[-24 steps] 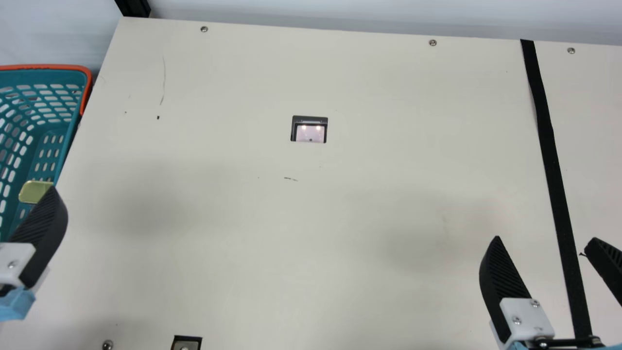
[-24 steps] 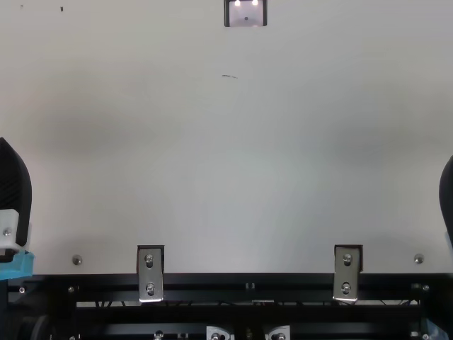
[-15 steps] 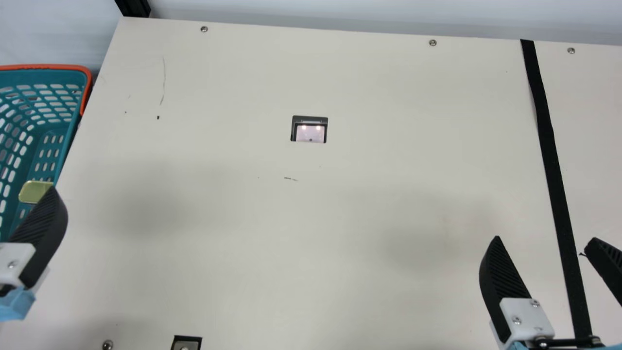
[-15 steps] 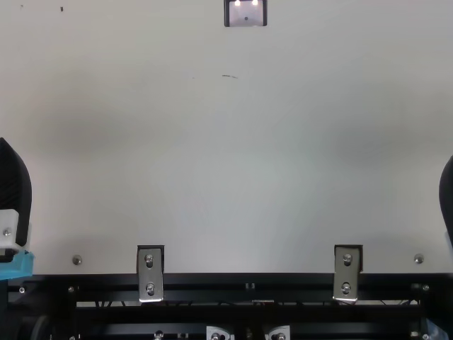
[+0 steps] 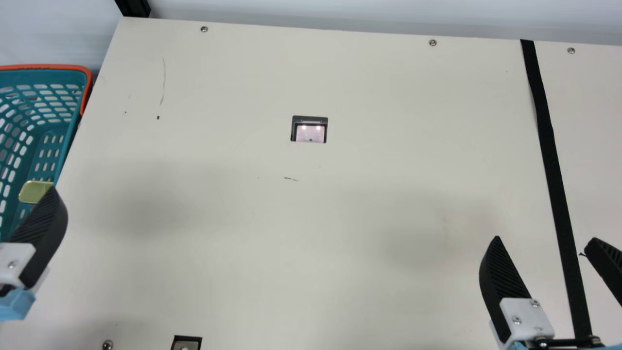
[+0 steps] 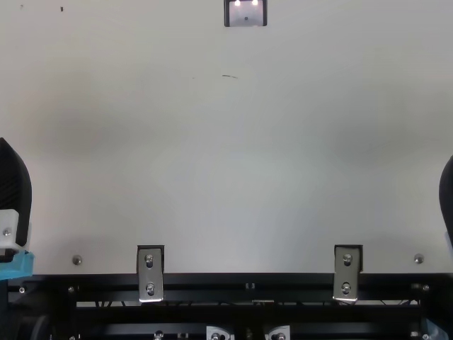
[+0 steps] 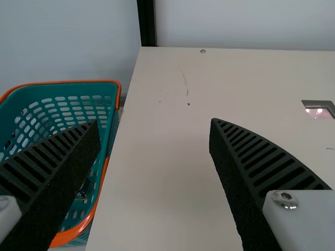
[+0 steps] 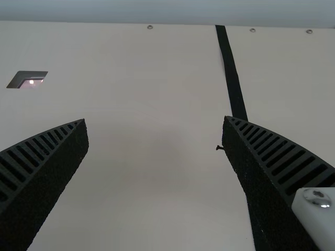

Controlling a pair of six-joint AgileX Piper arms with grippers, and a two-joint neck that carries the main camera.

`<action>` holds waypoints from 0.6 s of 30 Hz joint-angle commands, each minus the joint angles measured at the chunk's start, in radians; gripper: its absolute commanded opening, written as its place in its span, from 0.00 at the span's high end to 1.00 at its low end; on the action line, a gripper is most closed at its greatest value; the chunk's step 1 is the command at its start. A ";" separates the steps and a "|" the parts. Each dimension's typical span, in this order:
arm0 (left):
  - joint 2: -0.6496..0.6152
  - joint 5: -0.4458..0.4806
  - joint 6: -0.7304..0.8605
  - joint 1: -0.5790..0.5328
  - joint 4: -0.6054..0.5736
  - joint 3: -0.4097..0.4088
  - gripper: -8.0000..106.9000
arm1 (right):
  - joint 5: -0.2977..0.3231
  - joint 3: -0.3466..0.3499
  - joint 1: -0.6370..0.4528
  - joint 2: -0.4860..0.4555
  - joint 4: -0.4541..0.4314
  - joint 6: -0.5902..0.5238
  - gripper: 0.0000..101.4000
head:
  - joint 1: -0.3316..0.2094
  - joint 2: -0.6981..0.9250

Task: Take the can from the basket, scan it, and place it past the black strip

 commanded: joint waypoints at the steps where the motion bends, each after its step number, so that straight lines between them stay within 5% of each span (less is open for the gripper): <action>1: 0.000 0.000 0.000 0.000 0.000 0.000 0.15 | 0.000 0.000 0.000 0.000 0.000 0.000 0.00 | -0.006 0.012; 18: 0.000 0.000 0.000 0.000 0.000 0.000 0.15 | 0.000 0.000 0.000 0.000 0.000 0.000 0.00 | -0.006 0.012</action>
